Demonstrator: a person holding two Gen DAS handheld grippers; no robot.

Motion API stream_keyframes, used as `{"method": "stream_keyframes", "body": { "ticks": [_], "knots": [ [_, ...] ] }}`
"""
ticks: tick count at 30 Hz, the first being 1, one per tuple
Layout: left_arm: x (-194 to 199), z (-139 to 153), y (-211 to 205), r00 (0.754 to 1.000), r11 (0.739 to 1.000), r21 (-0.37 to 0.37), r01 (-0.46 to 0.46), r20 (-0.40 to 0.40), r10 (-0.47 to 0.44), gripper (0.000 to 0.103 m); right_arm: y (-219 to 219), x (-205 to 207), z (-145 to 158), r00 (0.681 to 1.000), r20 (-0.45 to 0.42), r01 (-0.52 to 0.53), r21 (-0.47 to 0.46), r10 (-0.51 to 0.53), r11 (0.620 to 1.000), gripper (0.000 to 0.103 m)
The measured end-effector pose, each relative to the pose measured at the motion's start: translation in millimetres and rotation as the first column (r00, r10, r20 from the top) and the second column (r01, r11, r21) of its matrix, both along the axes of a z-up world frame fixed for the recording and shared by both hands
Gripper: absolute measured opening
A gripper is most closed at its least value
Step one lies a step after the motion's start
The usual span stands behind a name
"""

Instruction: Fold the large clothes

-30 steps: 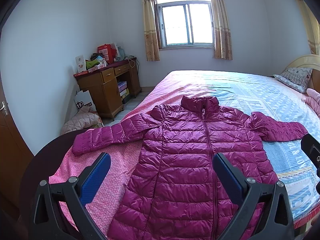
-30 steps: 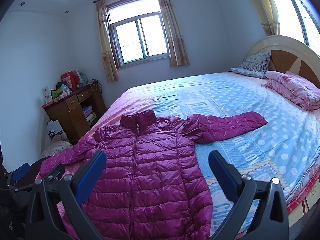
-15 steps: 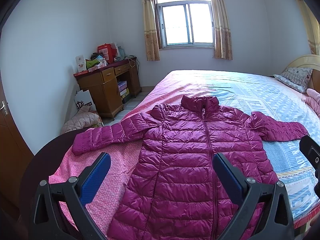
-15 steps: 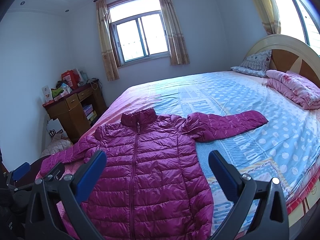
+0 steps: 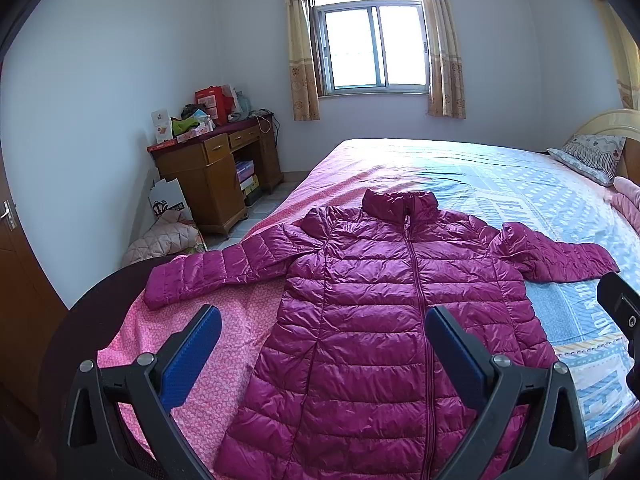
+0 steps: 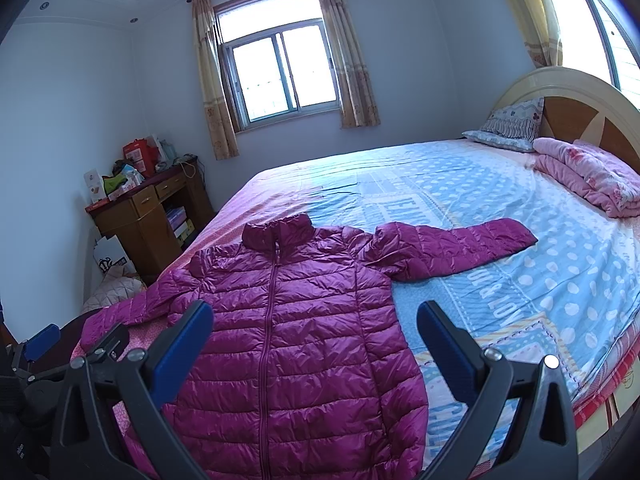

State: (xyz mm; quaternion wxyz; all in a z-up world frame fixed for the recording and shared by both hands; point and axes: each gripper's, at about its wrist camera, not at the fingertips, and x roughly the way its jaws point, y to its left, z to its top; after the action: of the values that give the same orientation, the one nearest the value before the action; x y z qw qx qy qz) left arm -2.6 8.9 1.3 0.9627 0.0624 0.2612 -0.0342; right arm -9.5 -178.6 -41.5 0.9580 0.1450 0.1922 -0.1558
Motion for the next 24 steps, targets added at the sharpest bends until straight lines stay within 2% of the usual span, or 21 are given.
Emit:
{"method": "stream_keyframes", "body": {
  "ticks": [24],
  "knots": [
    [-0.2, -1.2, 0.5, 1.000, 1.000, -0.001, 0.000, -0.002, 0.000, 0.102, 0.4, 1.1, -1.4, 1.000, -0.005, -0.001, 0.003, 0.001, 1.000, 0.103]
  ]
}}
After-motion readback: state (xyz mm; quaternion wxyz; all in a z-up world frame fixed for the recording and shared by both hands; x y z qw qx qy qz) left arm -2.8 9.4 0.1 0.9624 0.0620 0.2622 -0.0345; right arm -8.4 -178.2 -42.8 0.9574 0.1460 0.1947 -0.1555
